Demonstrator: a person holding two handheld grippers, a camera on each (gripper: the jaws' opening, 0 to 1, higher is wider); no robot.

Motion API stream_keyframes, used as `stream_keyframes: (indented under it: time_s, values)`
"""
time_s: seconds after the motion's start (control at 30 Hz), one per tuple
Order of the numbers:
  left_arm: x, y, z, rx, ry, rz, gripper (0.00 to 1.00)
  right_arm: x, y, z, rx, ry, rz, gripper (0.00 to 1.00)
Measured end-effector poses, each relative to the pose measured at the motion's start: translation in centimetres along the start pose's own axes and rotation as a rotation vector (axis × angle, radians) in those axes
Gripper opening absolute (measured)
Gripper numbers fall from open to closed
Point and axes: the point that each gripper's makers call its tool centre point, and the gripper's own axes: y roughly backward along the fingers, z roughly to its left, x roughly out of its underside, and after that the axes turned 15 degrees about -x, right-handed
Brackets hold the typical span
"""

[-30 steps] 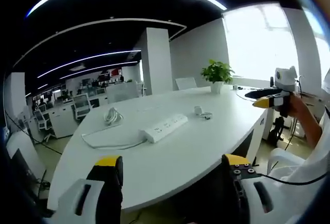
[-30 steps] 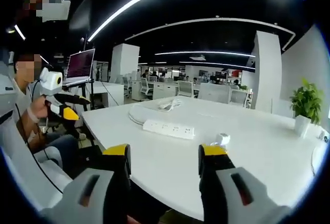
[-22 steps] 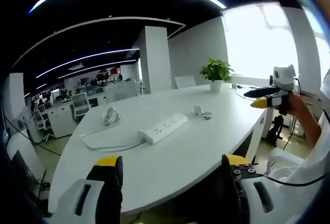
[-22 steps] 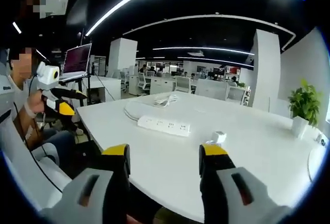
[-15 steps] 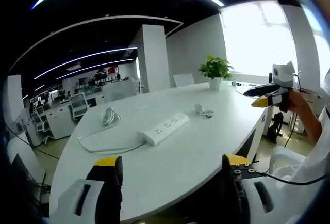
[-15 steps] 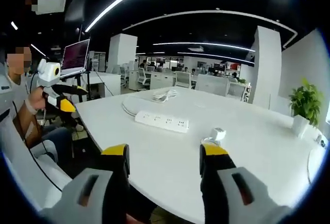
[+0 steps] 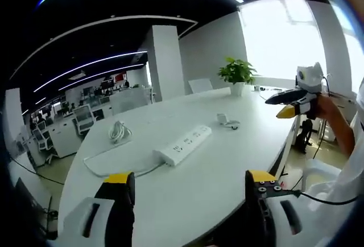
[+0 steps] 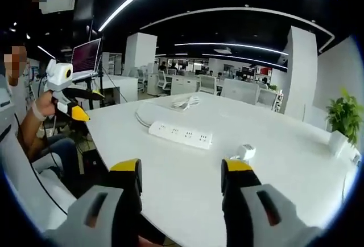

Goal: Straighten the power strip on the desk, plug the charger into it

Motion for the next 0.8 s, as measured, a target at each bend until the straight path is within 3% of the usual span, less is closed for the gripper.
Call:
stream_keyframes:
  time_s: [0.8]
  values:
    - [-0.7, -4.3, 0.3, 0.032, -0.032, 0.047, 0.82, 0.3, -3.1, -2.7, -0.037, -0.002, 0.044, 0.59]
